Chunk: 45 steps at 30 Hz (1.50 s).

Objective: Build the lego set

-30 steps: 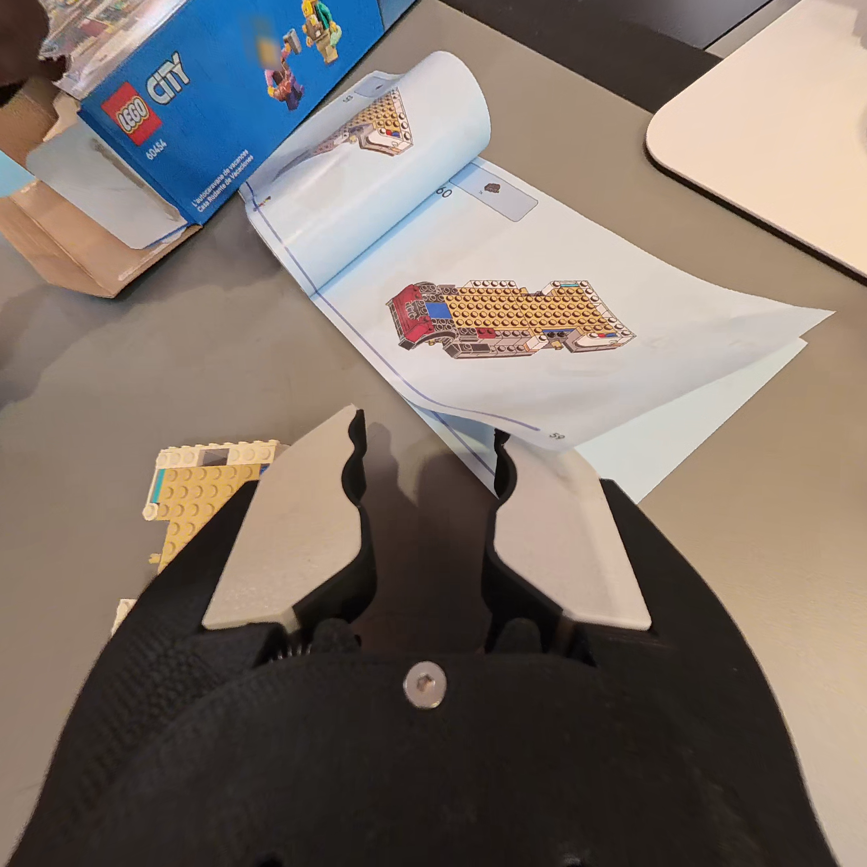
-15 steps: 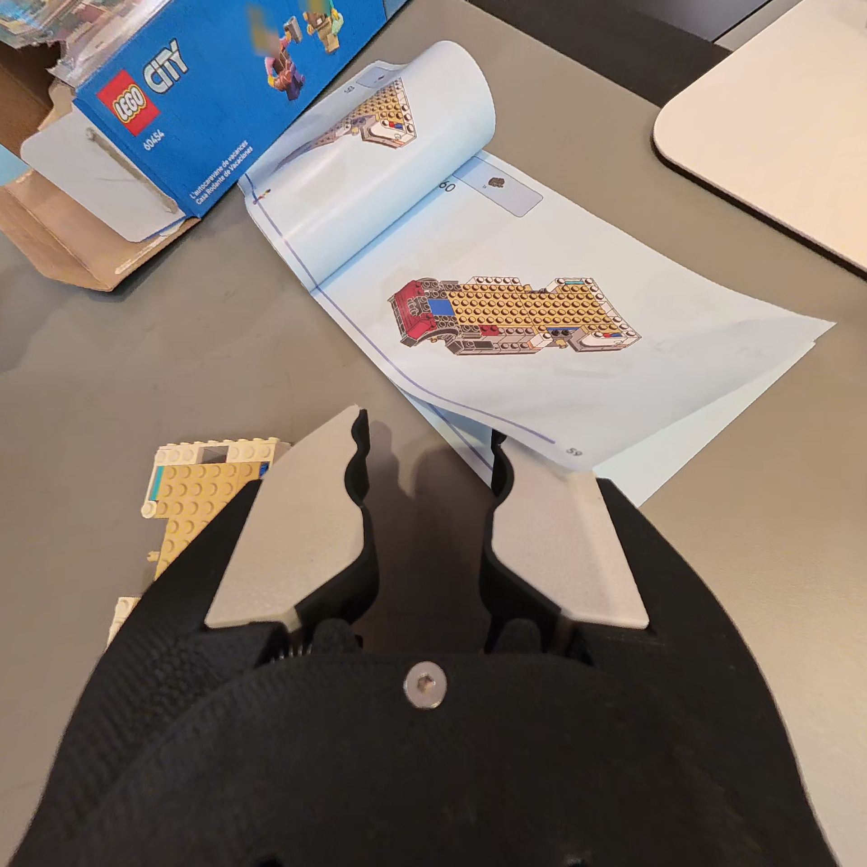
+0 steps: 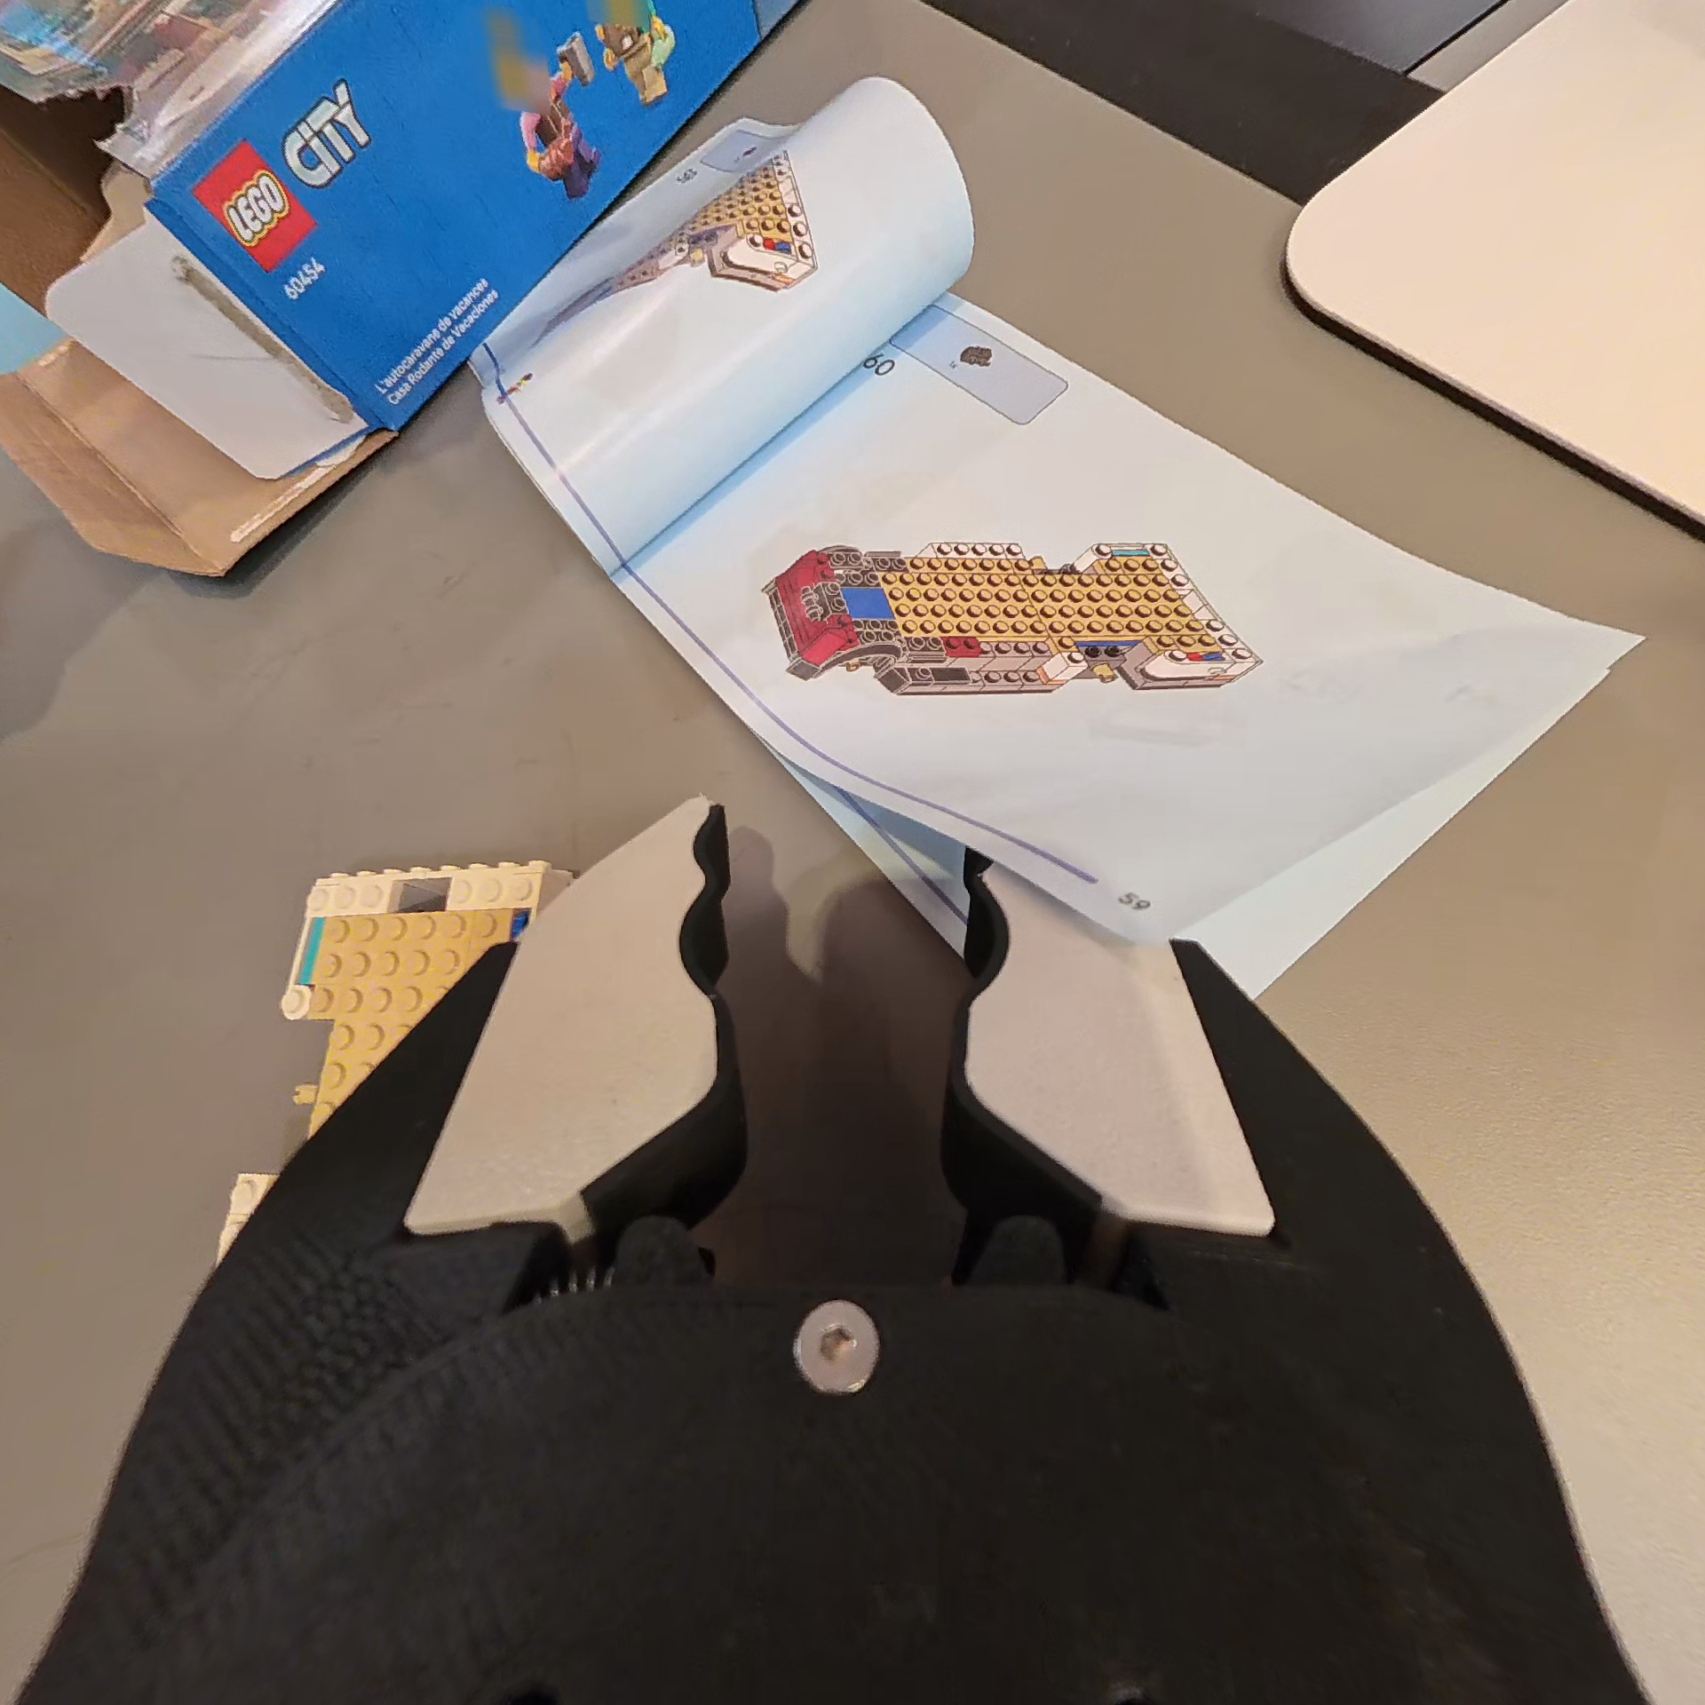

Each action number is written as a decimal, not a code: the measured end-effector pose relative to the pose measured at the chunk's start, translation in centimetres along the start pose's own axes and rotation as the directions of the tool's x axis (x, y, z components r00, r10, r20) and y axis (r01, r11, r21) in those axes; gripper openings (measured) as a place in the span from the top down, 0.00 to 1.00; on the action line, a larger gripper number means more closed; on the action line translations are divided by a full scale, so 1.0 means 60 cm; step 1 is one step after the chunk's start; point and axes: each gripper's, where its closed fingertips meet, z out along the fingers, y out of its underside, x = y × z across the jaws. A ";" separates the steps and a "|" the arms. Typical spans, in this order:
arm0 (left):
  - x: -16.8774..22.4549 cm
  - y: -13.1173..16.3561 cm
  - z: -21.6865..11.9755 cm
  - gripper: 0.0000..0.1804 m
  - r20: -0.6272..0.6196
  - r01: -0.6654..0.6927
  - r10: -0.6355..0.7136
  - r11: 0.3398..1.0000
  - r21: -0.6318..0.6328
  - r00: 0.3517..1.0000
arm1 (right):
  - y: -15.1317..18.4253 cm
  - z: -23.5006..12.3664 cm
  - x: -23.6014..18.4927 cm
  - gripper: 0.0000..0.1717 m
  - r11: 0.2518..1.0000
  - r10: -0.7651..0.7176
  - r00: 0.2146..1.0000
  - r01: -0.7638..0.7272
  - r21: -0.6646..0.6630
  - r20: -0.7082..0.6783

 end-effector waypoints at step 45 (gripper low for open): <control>0.277 0.165 -0.077 0.82 -0.023 -0.139 0.143 0.985 0.106 0.990 | 0.345 -0.526 -0.133 0.80 0.967 -0.199 0.901 0.244 0.070 -0.386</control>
